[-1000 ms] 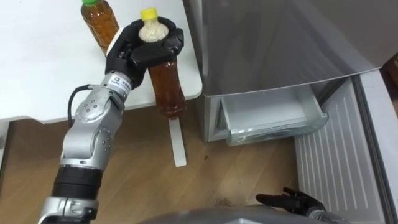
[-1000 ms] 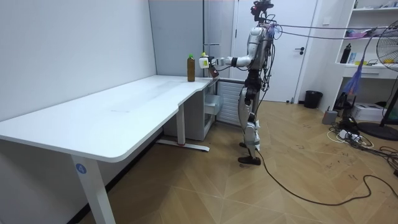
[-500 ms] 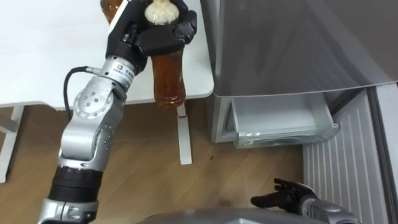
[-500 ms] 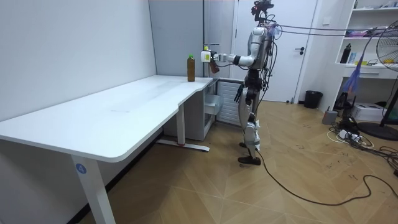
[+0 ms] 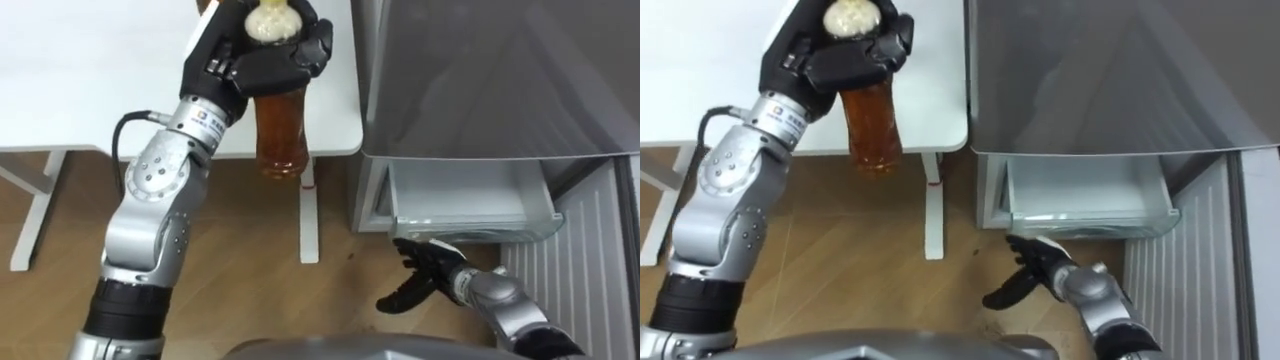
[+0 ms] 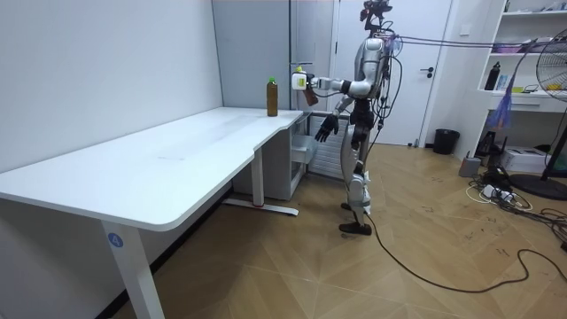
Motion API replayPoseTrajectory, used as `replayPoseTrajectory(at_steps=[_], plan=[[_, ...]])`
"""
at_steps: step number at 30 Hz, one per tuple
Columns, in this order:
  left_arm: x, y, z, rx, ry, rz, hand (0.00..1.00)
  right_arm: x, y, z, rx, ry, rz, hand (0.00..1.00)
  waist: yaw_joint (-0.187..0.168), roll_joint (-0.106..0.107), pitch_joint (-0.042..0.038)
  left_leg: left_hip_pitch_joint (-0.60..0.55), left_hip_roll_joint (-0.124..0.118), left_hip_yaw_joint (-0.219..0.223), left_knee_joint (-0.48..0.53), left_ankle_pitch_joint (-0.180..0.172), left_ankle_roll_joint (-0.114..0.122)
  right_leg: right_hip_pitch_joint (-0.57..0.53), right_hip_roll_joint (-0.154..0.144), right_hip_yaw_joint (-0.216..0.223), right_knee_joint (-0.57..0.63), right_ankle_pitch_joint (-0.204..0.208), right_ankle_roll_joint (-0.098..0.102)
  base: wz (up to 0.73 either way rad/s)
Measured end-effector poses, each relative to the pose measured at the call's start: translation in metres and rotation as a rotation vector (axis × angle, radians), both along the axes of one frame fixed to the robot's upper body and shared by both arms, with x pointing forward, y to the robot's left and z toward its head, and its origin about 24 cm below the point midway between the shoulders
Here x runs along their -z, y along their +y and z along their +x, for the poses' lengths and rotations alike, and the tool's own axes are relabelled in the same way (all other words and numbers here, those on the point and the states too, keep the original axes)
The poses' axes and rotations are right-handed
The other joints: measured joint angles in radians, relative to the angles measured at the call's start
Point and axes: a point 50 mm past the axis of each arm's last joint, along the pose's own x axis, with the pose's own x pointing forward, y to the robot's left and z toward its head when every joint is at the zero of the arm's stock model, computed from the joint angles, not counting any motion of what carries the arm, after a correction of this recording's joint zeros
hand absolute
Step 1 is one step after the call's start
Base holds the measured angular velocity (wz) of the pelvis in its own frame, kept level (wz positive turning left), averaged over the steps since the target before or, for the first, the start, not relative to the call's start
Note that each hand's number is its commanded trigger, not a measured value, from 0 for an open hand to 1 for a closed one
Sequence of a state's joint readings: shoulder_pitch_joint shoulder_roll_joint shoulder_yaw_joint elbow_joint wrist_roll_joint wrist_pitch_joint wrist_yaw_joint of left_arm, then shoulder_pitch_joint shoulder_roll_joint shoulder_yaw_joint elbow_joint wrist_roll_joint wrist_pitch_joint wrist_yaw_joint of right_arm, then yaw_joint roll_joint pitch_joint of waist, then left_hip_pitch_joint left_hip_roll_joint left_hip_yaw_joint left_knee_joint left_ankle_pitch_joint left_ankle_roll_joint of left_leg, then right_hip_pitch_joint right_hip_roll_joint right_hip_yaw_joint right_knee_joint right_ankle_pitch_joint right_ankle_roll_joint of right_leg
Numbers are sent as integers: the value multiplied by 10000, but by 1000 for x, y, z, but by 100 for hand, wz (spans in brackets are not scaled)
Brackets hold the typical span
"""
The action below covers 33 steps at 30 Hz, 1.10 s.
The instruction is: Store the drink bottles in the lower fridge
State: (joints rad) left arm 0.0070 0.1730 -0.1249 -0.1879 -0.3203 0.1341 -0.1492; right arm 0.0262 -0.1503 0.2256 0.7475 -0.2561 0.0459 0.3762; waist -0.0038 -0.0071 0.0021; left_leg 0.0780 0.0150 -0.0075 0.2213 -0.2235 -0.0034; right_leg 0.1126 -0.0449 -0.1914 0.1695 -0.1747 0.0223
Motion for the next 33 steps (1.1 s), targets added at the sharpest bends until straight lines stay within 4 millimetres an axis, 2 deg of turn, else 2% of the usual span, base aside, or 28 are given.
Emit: replayPoseTrajectory(at_steps=[5,8,13,21,29,33], plan=[[3,-3,-3,183,118,-87,100,-17,20,6,-1115,-888,495,0,334,12,9,-41,-2,-111,3,0,0,11,3,-72,-3,1,-1,7],[3,-4,-3,169,25,-109,100,-26,28,13,-1504,-1301,835,0,366,17,18,-30,-32,-218,5,0,0,88,-22,-173,-7,1,0,11],[2,-5,-4,176,-109,-209,100,-45,36,25,-2148,-1969,1373,0,397,40,83,-41,-63,-236,11,8,15,142,-56,-231,10,0,1,1],[16,-2,-15,62,462,-270,100,-50,41,25,-2573,-1727,2096,0,418,44,102,-30,-62,-235,-25,7,16,147,-52,-231,11,-1,3,0],[25,-2,-21,-3,877,-310,100,-57,48,23,-2062,-1360,4432,0,429,-102,193,-61,-62,-219,-14,8,17,72,-54,-202,16,-2,5,-1],[30,-8,-24,251,1097,-324,100,-66,54,26,-1875,-1448,5551,0,416,-136,183,-120,-62,-188,-2,8,17,23,-55,-182,22,-2,5,0]])
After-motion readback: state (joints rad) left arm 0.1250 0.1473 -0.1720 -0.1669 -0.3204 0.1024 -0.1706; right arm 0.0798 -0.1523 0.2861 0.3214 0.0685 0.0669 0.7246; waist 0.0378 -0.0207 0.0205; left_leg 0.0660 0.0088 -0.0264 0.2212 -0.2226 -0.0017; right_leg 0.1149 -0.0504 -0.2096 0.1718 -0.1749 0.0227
